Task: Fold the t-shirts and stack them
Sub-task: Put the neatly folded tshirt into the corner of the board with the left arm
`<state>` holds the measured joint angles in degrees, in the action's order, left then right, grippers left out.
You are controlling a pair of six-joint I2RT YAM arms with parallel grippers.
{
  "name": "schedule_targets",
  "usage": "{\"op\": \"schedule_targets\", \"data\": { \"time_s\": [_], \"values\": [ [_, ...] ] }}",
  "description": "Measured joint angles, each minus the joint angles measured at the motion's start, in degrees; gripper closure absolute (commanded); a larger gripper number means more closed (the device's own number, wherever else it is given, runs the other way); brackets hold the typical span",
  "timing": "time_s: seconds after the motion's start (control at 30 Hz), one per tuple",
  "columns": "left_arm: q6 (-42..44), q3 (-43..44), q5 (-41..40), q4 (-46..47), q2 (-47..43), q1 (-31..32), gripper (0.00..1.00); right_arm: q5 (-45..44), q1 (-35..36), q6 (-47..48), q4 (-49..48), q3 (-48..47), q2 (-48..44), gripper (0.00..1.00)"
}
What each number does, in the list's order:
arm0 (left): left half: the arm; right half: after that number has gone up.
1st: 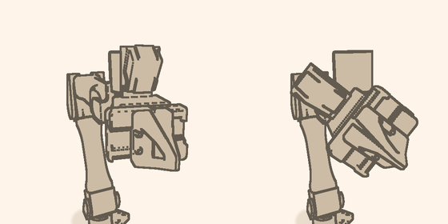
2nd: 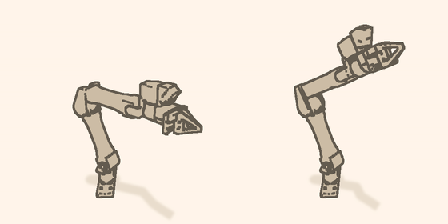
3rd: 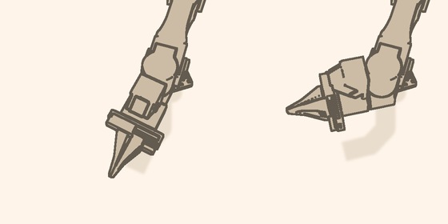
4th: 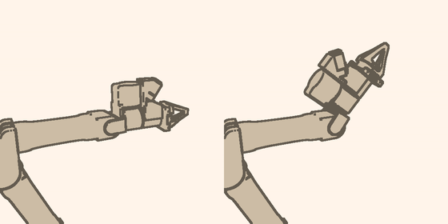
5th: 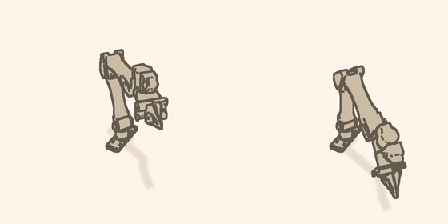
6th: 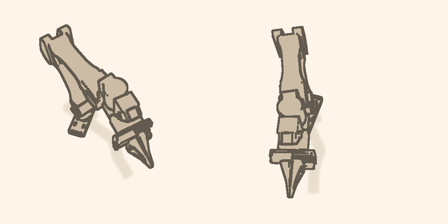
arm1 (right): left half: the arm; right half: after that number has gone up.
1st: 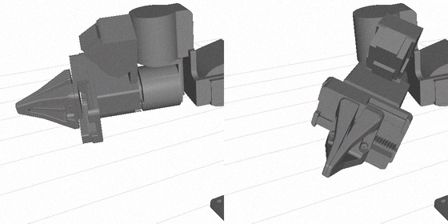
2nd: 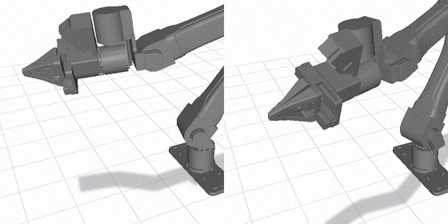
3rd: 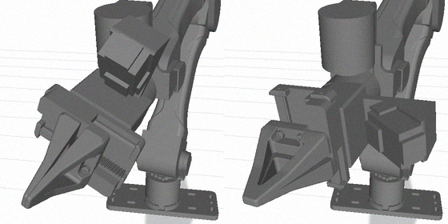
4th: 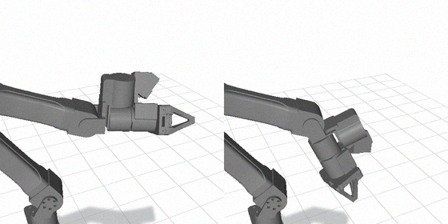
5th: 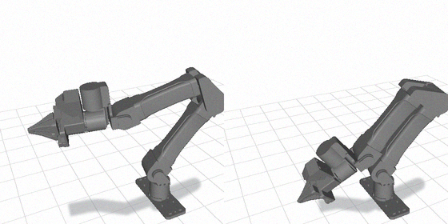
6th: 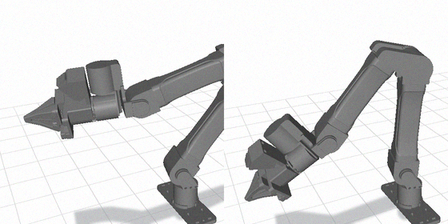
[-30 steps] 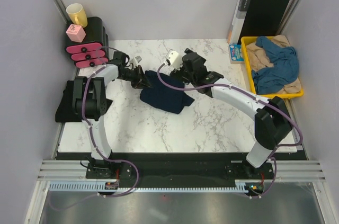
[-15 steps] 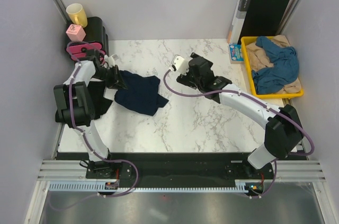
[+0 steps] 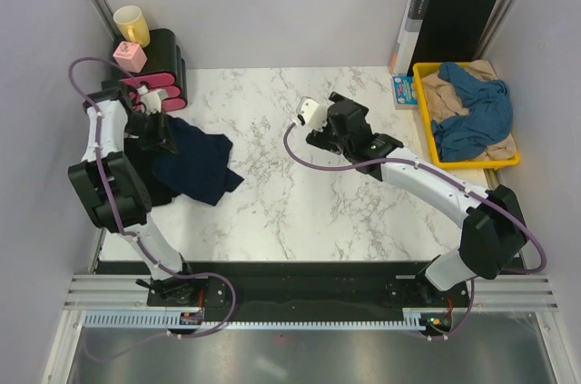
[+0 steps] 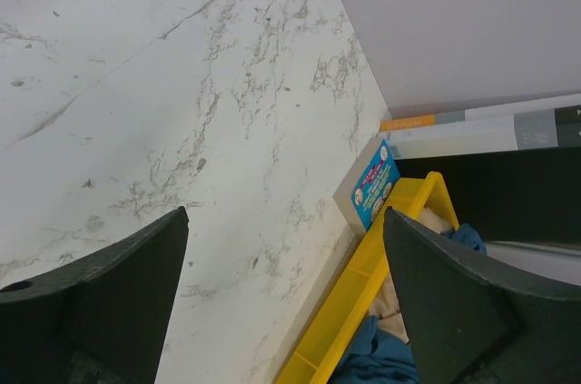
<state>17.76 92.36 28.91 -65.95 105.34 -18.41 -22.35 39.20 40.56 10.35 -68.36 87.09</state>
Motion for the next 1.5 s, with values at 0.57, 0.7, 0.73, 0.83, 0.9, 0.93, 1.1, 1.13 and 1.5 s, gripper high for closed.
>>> {"op": "schedule_targets", "data": {
  "time_s": [0.57, 0.7, 0.73, 0.83, 0.9, 0.93, 1.1, 1.13, 1.5],
  "values": [
    [8.9, 6.6, -7.1, -1.0, 2.3, -14.1, 0.98, 0.7, 0.0, 0.2, 0.0, 0.5, -0.8, 0.06],
    [9.6, 7.2, -8.4, -1.0, 3.5, -15.4, 0.98, 0.9, 0.0, 0.2, 0.1, 0.5, -0.8, 0.06],
    [9.7, 7.3, -8.7, -1.0, 3.7, -15.6, 0.98, 1.0, 0.0, 0.2, 0.1, 0.5, -0.8, 0.06],
    [9.9, 7.4, -9.6, -0.8, 3.8, -16.2, 0.98, 1.1, 0.0, 0.2, 0.2, 0.5, -0.8, 0.06],
    [10.1, 7.5, -10.2, -0.5, 3.8, -16.4, 0.98, 1.1, 0.0, 0.2, 0.5, 0.5, -0.8, 0.06],
    [10.2, 7.5, -10.5, -0.4, 3.8, -16.5, 0.98, 1.1, 0.0, 0.2, 0.5, 0.5, -0.8, 0.06],
    [11.1, 7.5, -12.6, 0.7, 3.8, -17.1, 0.98, 1.4, 0.0, 0.2, 0.8, 0.5, -0.8, 0.06],
    [11.1, 7.5, -12.9, 1.0, 3.8, -17.2, 0.98, 1.5, 0.0, 0.2, 0.9, 0.5, -0.8, 0.07],
    [12.4, 4.2, -18.8, 7.6, 3.8, -17.5, 0.98, 2.0, 0.0, 0.2, 0.9, 0.5, -0.8, 0.07]
  ]
}}
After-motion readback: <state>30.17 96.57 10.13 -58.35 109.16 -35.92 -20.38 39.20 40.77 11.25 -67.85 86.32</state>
